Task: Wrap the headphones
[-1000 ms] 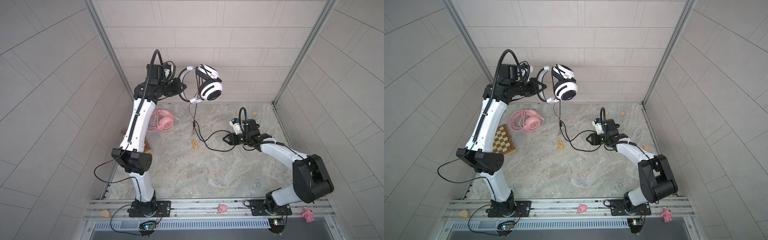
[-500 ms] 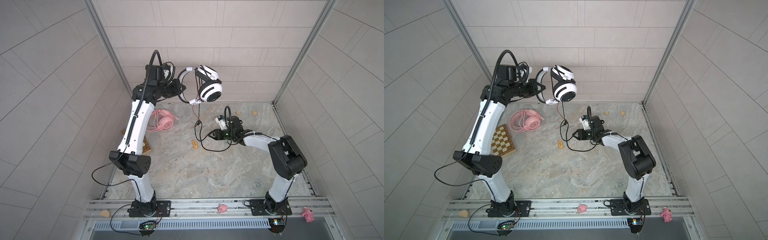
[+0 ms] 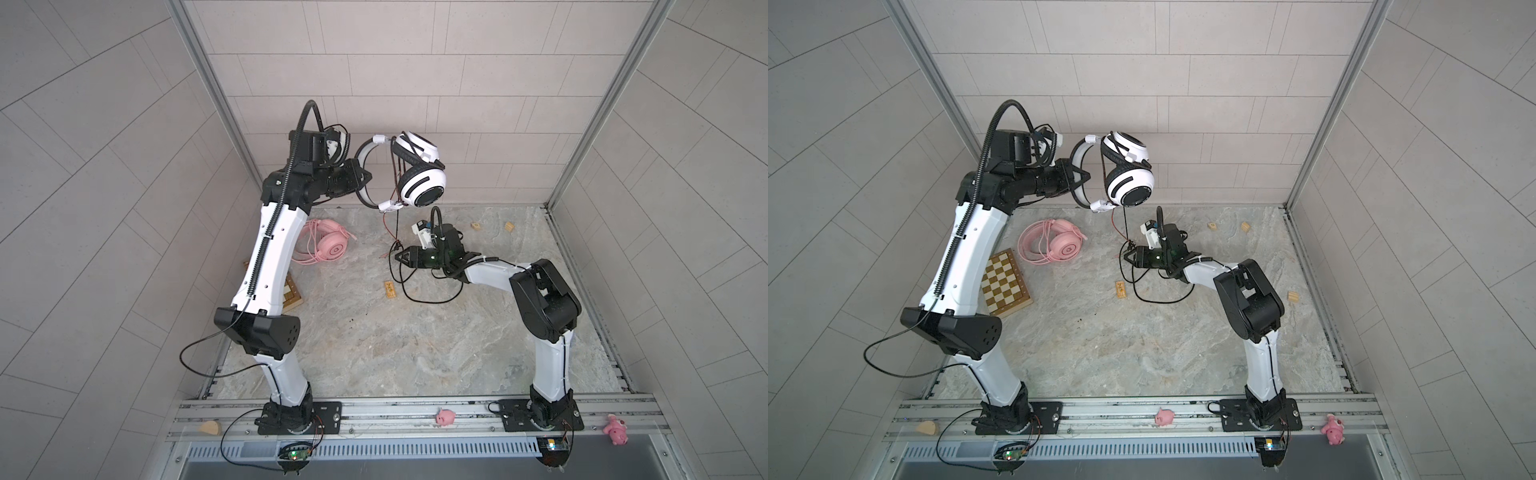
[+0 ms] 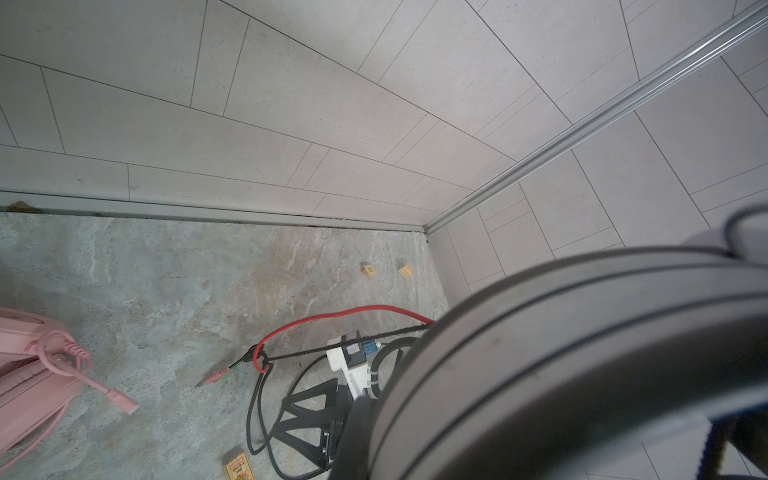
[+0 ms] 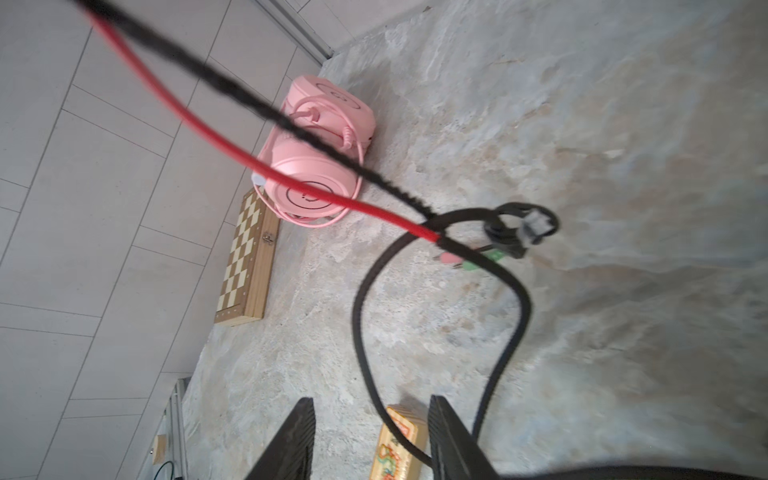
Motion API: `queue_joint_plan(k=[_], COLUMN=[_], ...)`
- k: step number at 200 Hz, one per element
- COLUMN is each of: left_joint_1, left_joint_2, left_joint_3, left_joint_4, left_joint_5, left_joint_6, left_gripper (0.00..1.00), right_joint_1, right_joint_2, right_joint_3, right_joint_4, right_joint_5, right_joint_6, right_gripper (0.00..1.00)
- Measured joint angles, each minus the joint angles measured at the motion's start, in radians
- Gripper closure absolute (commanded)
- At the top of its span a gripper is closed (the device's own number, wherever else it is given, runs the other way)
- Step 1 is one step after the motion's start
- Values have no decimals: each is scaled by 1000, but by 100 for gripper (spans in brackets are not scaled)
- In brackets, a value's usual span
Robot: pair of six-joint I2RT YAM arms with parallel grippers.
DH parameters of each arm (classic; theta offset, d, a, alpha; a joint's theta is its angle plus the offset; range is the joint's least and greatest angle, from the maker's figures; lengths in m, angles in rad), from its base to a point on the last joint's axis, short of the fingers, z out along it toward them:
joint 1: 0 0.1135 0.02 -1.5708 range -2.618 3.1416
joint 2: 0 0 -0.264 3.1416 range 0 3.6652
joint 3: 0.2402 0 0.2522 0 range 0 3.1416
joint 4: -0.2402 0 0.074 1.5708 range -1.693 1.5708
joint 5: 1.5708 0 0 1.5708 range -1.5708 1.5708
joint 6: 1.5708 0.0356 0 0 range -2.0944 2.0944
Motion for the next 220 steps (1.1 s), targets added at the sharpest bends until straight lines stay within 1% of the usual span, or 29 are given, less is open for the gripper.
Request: queue_joint_plan(k=[39,62,80,106,130,172,195,220], left_joint_1=[-7,-11,-11,-11,-11,-11,-11,-11], left_joint_2=[0,0,0,-2,-5,-8,-12,-13], left_joint_3=[-21,-31,-32,-32,-35,-45,-67,-77], left_joint_4=[0,0,-2,-4,-10,-11,-3,6], left_joint_5=[-3,-3,-4,-8,-18,-18,-18,-18], left_joint_6=[0,2,3,13,20,20,14,9], left_gripper=[100,100,100,100,100,100,100,100], right_joint_1=[40,42,42,40,39,28,19,15], right_joint_2=[46,110,134,130,108,5,-14,17], right_joint_3=[54,113,121,103,60,-19,-3,51], right_joint_4=[59,76,69,54,38,11,13,8], right_joint_5=[12,50,87,122,127,113,126,153], right_joint_6=[83,121,138,137,127,106,103,107], right_gripper=[52,52,52,53,53,52,52,52])
